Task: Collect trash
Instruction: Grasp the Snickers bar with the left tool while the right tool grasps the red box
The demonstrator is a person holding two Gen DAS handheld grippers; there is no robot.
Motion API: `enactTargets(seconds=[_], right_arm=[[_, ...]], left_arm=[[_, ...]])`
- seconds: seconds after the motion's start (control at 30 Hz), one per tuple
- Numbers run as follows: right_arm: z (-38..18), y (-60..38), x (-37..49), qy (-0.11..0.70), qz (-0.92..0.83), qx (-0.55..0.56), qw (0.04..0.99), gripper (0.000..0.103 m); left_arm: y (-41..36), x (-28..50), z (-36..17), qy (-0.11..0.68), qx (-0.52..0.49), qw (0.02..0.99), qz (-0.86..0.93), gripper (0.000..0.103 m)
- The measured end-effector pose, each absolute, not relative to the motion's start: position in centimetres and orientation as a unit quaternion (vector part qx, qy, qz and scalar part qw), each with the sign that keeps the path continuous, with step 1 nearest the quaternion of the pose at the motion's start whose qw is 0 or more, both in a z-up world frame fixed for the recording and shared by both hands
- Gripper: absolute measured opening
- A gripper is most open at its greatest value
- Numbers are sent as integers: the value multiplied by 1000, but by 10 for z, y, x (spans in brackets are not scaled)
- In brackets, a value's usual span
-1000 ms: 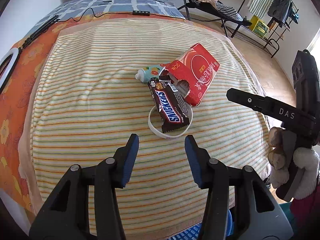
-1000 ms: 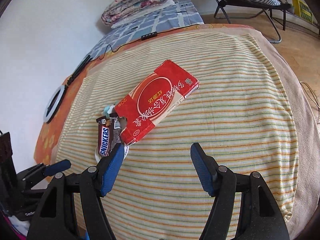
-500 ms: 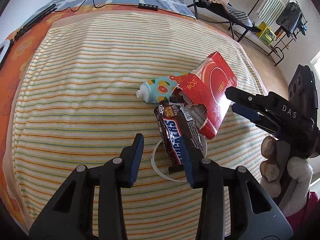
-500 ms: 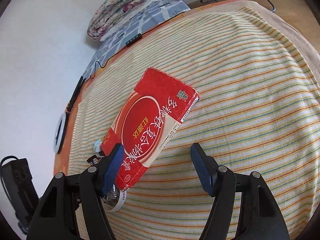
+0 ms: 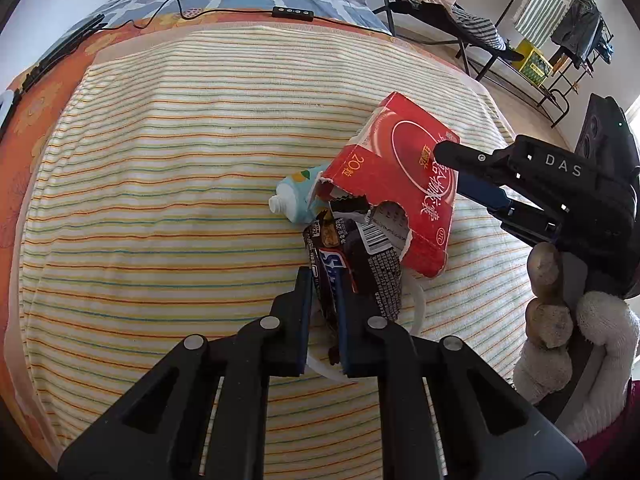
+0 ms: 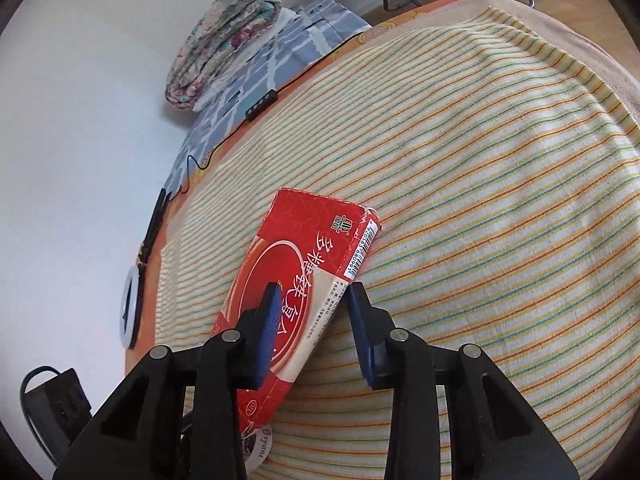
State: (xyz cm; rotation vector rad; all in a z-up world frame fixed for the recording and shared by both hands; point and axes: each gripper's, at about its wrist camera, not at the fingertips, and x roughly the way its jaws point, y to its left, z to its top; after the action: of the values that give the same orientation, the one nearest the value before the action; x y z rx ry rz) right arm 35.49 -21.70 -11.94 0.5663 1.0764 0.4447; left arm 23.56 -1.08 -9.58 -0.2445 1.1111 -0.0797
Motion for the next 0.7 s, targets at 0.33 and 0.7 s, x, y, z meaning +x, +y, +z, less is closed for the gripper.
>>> enactTargets(seconds=[0.33, 0.7], right_arm=[[-99, -197, 355, 498, 236, 283, 785, 32], [-93, -165, 367, 543, 174, 178, 802, 72]], left_arm=[[-1, 237, -97, 526, -127, 841, -35, 9], [5, 233, -87, 516, -136, 845, -37, 6]])
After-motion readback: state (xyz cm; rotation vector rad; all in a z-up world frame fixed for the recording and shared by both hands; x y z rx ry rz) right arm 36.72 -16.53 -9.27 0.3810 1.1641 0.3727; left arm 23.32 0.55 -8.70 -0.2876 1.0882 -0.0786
